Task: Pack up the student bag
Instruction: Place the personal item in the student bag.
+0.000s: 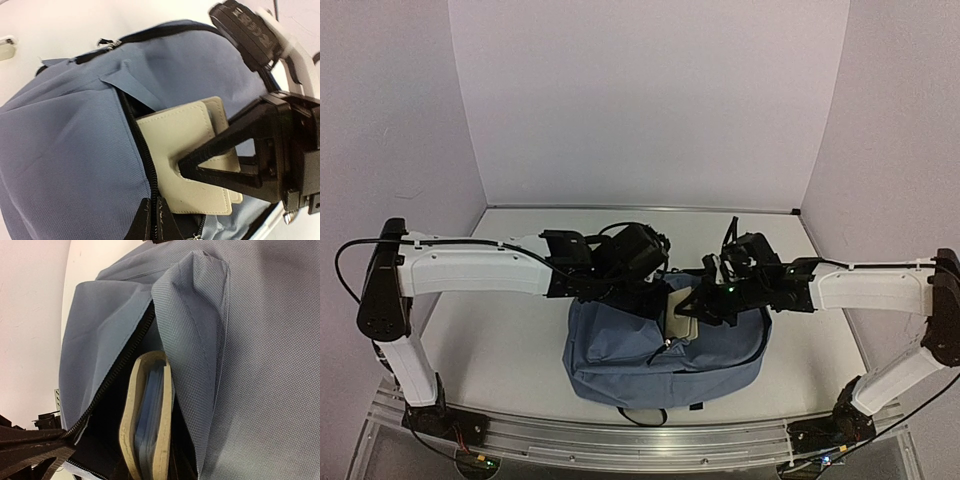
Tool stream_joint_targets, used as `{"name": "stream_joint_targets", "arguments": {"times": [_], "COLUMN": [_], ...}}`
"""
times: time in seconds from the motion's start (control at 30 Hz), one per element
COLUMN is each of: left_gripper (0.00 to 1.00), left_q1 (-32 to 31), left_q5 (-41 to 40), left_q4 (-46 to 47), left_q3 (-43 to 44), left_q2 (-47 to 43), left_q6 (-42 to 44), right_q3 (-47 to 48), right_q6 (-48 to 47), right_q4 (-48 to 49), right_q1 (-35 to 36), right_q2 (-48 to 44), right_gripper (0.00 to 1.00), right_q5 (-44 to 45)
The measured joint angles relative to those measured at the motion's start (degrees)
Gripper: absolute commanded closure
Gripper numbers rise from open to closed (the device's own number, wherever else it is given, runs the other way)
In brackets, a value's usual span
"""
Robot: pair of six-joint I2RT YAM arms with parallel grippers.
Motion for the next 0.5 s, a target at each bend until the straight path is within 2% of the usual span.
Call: {"name": "stream_joint_targets", "arguments": {"times": [0.2,0.5], "left_gripper": [1.0,1.0], "left_q1": [-0.8,-0.6], "left_q5": [-5.9,-2.4], "left_q4": [2.6,9.8], "left_q3": [-2.4,-5.9], "left_q2": [-1.0,-2.6], "left_q6": [-3.2,-1.4], "right_q3": [0.2,2.7], "right_q6": [0.3,0.4], "right_q4": [0.1,0.3], "right_q1": [-0.1,-0.1], "right_q2": [0.0,2.9], "right_gripper": [1.0,1.0], "right_q5": [-0.4,-1.6]}}
